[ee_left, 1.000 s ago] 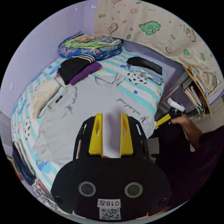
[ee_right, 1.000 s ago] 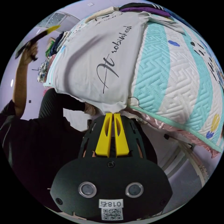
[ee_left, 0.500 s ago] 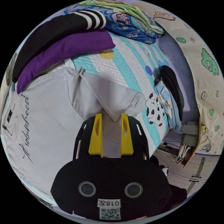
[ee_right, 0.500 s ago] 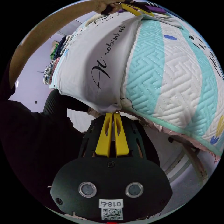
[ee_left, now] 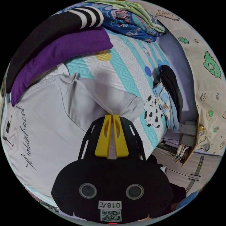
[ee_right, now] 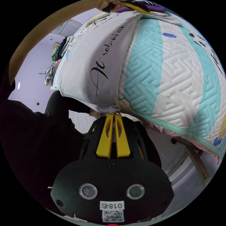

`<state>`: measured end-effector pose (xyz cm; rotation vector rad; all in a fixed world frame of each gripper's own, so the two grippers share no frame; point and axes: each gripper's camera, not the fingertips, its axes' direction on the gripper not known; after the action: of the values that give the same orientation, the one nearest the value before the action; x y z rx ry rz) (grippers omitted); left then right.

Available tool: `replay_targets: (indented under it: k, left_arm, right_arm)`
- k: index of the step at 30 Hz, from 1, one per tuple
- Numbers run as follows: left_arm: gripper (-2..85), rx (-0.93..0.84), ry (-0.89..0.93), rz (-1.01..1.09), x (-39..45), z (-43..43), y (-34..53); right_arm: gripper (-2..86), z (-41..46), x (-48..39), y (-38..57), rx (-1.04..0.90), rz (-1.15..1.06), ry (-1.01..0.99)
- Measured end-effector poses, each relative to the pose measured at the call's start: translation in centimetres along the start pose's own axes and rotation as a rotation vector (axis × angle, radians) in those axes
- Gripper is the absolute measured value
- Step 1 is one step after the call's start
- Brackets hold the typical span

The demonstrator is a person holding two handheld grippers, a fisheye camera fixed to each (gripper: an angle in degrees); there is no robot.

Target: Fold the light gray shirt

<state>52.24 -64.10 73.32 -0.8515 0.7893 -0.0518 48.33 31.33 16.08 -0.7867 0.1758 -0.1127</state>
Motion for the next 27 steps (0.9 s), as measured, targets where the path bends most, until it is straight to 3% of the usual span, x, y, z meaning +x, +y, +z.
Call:
replay_targets:
  k: [7, 14, 21, 27]
  left_arm:
    - [-1.0, 0.178, 0.168, 0.094, -5.3, -6.2, 0.6]
    - [-1.0, 0.327, 0.369, 0.063, -23.0, -11.2, 7.9]
    - [-1.0, 0.413, 0.566, -0.109, -41.8, -3.8, 15.6]
    - [-0.9, 0.532, 0.709, -0.094, -47.8, 1.5, 18.4]
  right_arm:
    - [0.0, -3.5, -4.8, -0.5, 0.077, -0.093, 0.022]
    - [0.0, -5.3, -13.5, -2.8, 0.075, -0.304, 0.064]
    - [0.0, 1.1, -16.5, -7.9, -0.131, -0.358, 0.021]
    - [0.1, 1.5, -17.4, -10.9, -0.219, -0.325, 0.059]
